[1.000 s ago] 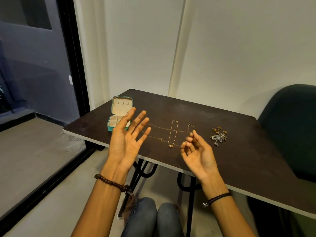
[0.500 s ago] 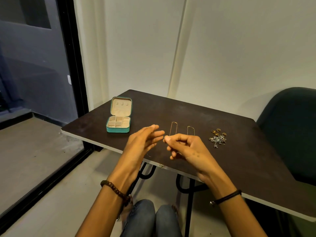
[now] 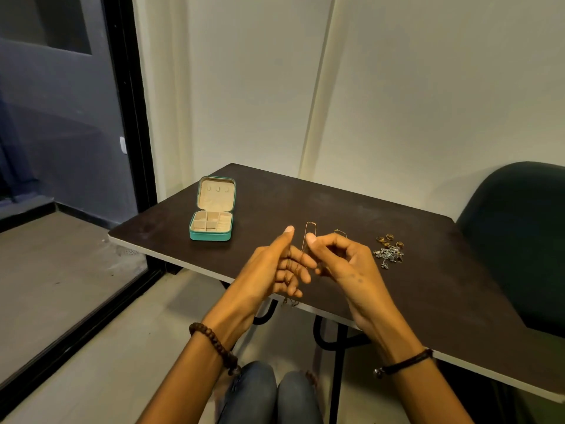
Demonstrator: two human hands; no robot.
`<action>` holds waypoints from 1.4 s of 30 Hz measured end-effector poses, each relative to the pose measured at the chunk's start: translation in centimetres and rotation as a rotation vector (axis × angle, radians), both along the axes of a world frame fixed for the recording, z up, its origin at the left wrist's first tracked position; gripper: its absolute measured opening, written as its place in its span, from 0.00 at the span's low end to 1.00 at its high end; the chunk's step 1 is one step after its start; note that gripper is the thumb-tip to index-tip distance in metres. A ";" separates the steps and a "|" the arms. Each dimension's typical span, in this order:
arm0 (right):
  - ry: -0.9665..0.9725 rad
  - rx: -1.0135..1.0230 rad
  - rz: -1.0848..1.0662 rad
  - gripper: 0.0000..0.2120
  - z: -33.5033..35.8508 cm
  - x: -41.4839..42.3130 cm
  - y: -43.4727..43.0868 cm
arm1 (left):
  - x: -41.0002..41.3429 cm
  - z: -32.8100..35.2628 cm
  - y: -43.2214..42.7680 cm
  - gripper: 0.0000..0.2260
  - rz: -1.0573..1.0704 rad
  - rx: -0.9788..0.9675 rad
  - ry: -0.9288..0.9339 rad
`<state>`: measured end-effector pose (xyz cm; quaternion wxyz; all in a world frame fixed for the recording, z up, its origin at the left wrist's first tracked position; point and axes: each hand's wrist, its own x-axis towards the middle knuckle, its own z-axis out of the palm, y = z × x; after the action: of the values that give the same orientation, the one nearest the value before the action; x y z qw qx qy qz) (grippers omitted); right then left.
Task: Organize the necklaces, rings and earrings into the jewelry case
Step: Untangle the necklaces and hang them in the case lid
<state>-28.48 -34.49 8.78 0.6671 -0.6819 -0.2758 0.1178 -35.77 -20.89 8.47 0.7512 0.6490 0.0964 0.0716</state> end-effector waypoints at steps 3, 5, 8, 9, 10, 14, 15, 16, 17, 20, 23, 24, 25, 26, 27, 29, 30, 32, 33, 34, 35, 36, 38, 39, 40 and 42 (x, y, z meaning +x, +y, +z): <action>0.160 0.023 0.058 0.14 -0.7 0.1 0.2 | -0.1 -0.3 -0.1 0.29 -0.034 -0.049 -0.020; 0.260 0.032 0.056 0.13 -0.9 0.1 0.4 | -0.3 -0.7 -0.1 0.28 -0.032 -0.089 -0.025; 0.411 0.048 0.065 0.11 -1.2 0.3 0.4 | -0.7 -1.4 -0.2 0.25 -0.025 -0.161 -0.022; 0.462 0.067 0.081 0.11 -1.2 0.3 0.4 | -0.7 -1.6 -0.2 0.25 -0.019 -0.178 -0.018; 0.510 0.090 0.094 0.11 -1.2 0.4 0.4 | -0.7 -1.7 -0.2 0.24 -0.006 -0.195 -0.014; 0.673 0.238 0.120 0.12 -1.2 0.5 0.3 | -0.7 -1.8 0.3 0.22 0.102 -0.230 0.008; 0.683 0.259 0.124 0.13 -1.2 0.6 0.2 | -0.8 -1.9 0.5 0.21 0.115 -0.213 0.013; 0.685 0.276 0.128 0.13 -1.1 0.7 0.1 | -0.7 -2.0 0.6 0.21 0.122 -0.194 0.017; 0.684 0.287 0.129 0.13 -1.0 0.8 0.1 | -0.7 -2.0 0.6 0.21 0.128 -0.176 0.024; 0.649 0.292 0.127 0.12 -0.8 0.9 0.0 | -0.5 -2.1 0.6 0.20 0.144 -0.152 0.068; 0.580 0.270 0.142 0.14 -1.0 0.9 0.0 | -0.4 -2.2 0.5 0.16 0.167 -0.224 0.057; 0.554 0.245 0.144 0.15 -1.2 0.9 0.0 | -0.3 -2.2 0.6 0.14 0.187 -0.265 0.034; 0.525 0.208 0.145 0.14 -1.4 0.9 -0.1 | -0.3 -2.2 0.6 0.13 0.210 -0.305 0.010; 0.495 0.164 0.150 0.13 -1.6 0.9 -0.2 | -0.2 -2.1 0.7 0.12 0.230 -0.340 -0.012; 0.465 0.116 0.161 0.12 -1.8 0.9 -0.2 | -0.2 -2.0 0.8 0.11 0.241 -0.366 -0.030; 0.416 0.042 0.200 0.13 -2.0 0.6 -0.3 | -0.2 -1.9 1.0 0.11 0.230 -0.384 -0.052; 0.402 0.021 0.222 0.14 -2.1 0.5 -0.3 | -0.2 -1.8 1.1 0.11 0.217 -0.377 -0.057; 0.379 -0.013 0.255 0.14 -2.0 0.4 -0.1 | -0.2 -1.8 1.3 0.10 0.200 -0.358 -0.062; 0.358 -0.035 0.264 0.14 -1.9 0.3 0.0 | -0.1 -1.8 1.3 0.10 0.199 -0.355 -0.063; 0.332 -0.060 0.266 0.13 -1.8 0.2 0.2 | -0.1 -1.9 1.5 0.10 0.200 -0.353 -0.063; 0.303 -0.082 0.262 0.12 -1.8 0.2 0.4 | -0.2 -2.0 1.6 0.10 0.202 -0.350 -0.064; 0.279 -0.097 0.254 0.12 -1.7 0.1 0.7 | -0.2 -2.0 1.7 0.10 0.203 -0.345 -0.064; 0.249 -0.106 0.230 0.11 -1.6 0.2 1.2 | -0.3 -2.1 2.2 0.10 0.206 -0.332 -0.064; 0.247 -0.096 0.225 0.11 -1.6 0.3 1.5 | -0.3 -2.2 2.5 0.10 0.207 -0.324 -0.062; 0.249 -0.079 0.226 0.12 -1.5 0.4 1.8 | -0.4 -2.4 2.8 0.10 0.207 -0.312 -0.061; 0.255 -0.050 0.229 0.10 -1.3 0.8 2.5 | -0.5 -2.7 3.4 0.10 0.212 -0.270 -0.068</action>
<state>-27.73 -31.96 7.50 0.6619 -0.6418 -0.2618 0.2854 -36.30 -17.51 5.82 0.8227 0.5256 0.1474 0.1586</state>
